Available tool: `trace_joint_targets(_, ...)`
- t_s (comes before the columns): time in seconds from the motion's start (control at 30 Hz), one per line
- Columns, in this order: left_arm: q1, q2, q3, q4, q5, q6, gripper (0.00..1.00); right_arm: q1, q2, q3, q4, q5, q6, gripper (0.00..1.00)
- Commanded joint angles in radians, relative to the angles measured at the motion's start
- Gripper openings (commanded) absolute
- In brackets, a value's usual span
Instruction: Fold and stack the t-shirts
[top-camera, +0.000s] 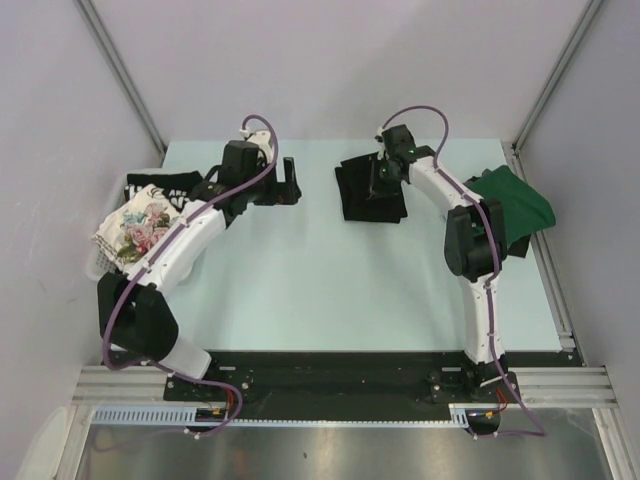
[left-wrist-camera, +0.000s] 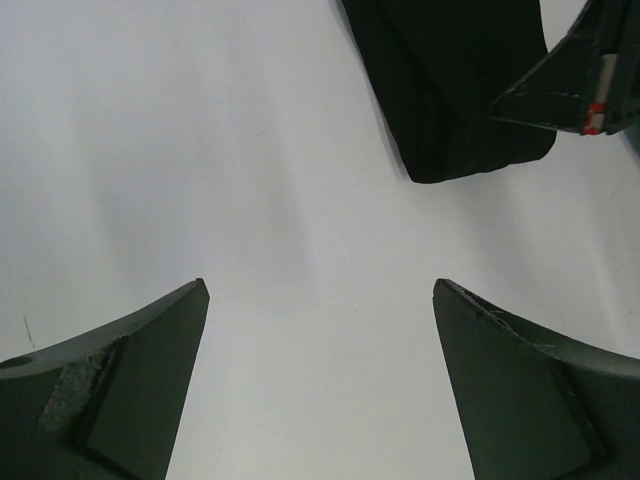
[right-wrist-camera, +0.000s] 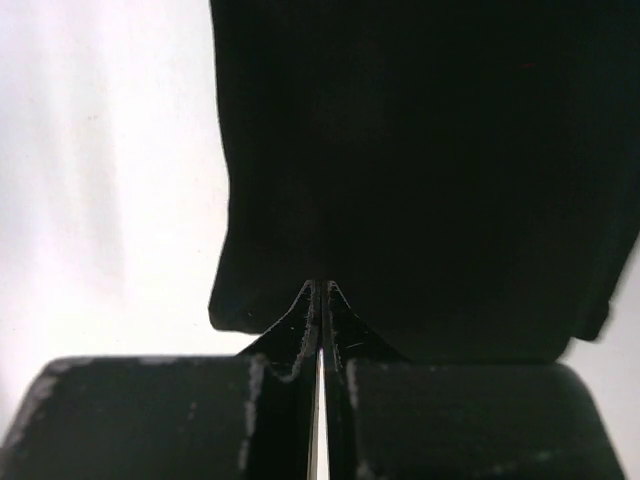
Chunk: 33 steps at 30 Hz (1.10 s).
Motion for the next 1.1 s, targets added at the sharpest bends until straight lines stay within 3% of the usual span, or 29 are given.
trace_joint_targets(0.0,-0.004,-0.062,-0.018,0.004,-0.016,0.024,1.0,0.038,0.038,0.049,0.064,-0.013,-0.003,0.0)
trace_joint_targets(0.47,-0.004,-0.082,-0.045,0.022,0.007,0.007,1.0,0.069,0.077,0.05,0.029,-0.005,-0.037,0.0)
trace_joint_targets(0.83,-0.002,-0.045,-0.024,0.027,0.028,0.007,0.99,-0.003,0.1,0.389,-0.079,-0.001,-0.025,0.0)
trace_joint_targets(1.07,-0.004,-0.058,-0.044,0.013,0.053,0.006,1.0,-0.021,0.186,0.405,-0.036,-0.03,-0.003,0.0)
